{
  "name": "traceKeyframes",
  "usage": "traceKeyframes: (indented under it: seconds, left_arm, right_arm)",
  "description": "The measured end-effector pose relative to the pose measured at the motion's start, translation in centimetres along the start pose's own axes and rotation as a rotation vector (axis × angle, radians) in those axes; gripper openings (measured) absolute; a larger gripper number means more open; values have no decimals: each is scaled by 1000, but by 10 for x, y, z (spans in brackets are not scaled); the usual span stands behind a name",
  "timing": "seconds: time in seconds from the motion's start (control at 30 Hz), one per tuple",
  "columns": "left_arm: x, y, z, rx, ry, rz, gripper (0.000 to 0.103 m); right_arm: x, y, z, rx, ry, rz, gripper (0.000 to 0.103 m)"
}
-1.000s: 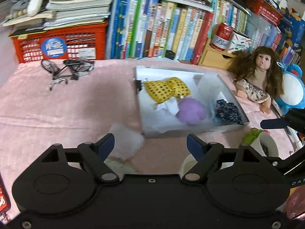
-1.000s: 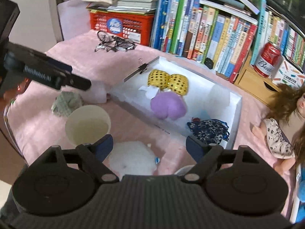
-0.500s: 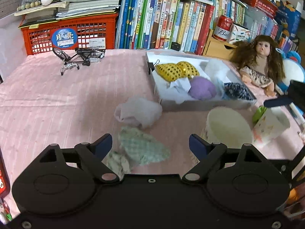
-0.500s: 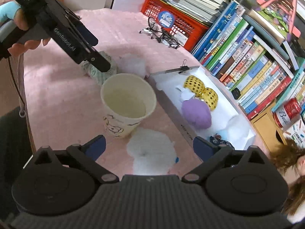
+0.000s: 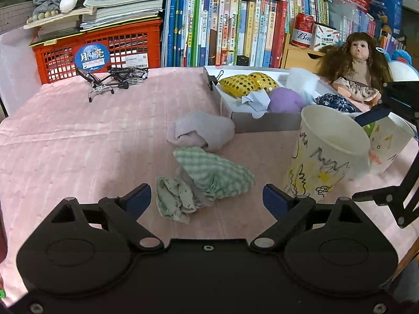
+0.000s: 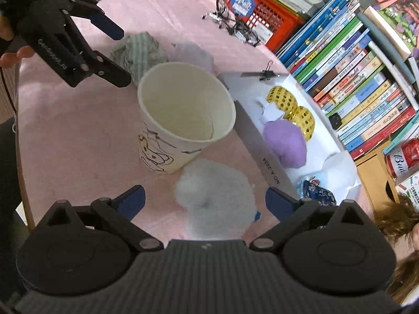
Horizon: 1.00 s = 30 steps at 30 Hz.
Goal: Organize soft objects
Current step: 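Grasp the green gingham cloth with the left tool while the right tool grasps the white cotton fluff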
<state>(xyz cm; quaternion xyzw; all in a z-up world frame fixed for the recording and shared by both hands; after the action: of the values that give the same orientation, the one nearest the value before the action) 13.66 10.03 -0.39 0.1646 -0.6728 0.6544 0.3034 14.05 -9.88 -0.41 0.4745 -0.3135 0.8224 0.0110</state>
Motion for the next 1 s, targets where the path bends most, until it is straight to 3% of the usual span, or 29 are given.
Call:
traceKeyframes:
  seconds: [0.67, 0.8, 0.93, 1.0]
  left_arm:
    - [-20, 4, -8, 90, 28, 17, 89]
    - [-19, 3, -9, 106, 26, 22, 79]
    - [-20, 5, -9, 106, 9, 10, 60]
    - [-19, 5, -8, 108, 13, 4, 57]
  right_arm:
    - [-45, -3, 20, -90, -81, -160, 102]
    - [-47, -3, 24, -163, -104, -174, 102]
    - [-48, 0, 27, -227, -121, -178, 100]
    - [-47, 1, 28, -245, -123, -176, 100]
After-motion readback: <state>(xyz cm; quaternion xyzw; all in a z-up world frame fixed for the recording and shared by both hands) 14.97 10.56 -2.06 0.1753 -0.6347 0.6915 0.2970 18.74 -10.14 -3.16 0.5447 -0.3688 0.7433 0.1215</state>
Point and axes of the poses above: each gripper's, at about its wrist camera, not at the fingertips, and x roughly against the way its jaws point, z to its right, y to its underside, the point moved 5 cm from there along -x, roughly the way its jaws point, and after that the axes turned 3 degrees about z, right-handed, at the moved point
